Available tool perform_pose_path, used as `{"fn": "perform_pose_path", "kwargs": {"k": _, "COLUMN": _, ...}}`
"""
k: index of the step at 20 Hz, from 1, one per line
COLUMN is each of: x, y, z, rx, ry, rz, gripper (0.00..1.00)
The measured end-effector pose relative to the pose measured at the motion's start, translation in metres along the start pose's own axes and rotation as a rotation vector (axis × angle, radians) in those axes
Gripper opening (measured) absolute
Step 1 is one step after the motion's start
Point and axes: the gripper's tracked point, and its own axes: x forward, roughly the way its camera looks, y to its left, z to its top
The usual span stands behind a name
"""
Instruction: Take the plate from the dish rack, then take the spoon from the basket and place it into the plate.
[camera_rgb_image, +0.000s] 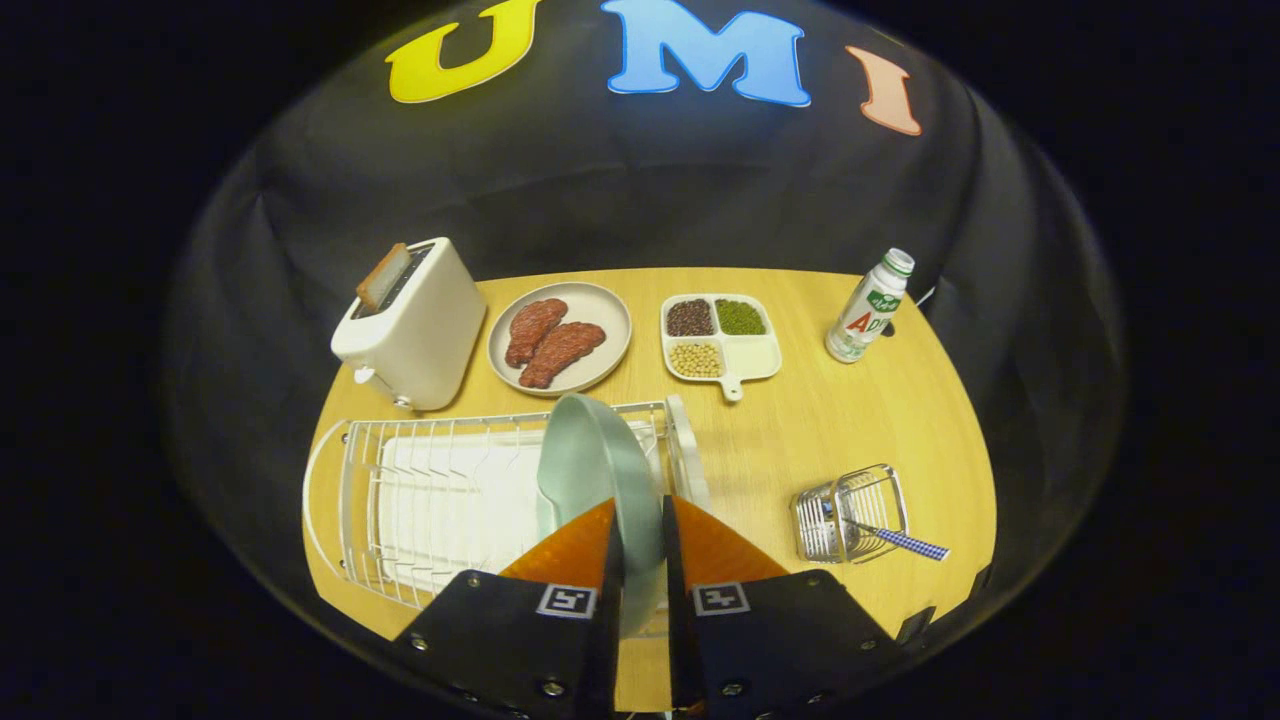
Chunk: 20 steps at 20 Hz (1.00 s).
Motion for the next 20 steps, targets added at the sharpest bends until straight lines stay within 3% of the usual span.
{"fn": "perform_pose_path", "kwargs": {"k": 1, "x": 0.001, "y": -0.003, "z": -0.001, "rx": -0.038, "ry": -0.004, "rz": -0.042, "gripper": 0.14}}
{"fn": "perform_pose_path", "kwargs": {"k": 2, "x": -0.003, "y": -0.011, "z": 0.005, "rx": -0.070, "ry": -0.010, "rz": -0.097, "gripper": 0.14}}
{"fn": "perform_pose_path", "kwargs": {"k": 3, "x": 0.000, "y": -0.008, "z": 0.000, "rx": -0.106, "ry": -0.015, "rz": -0.135, "gripper": 0.06}}
{"fn": "perform_pose_path", "kwargs": {"k": 13, "x": -0.027, "y": 0.006, "z": 0.039, "rx": -0.317, "ry": -0.142, "rz": -0.359, "gripper": 0.06}}
{"fn": "perform_pose_path", "kwargs": {"k": 20, "x": -0.056, "y": 0.001, "z": 0.052, "rx": -0.252, "ry": -0.184, "rz": -0.294, "gripper": 0.05}}
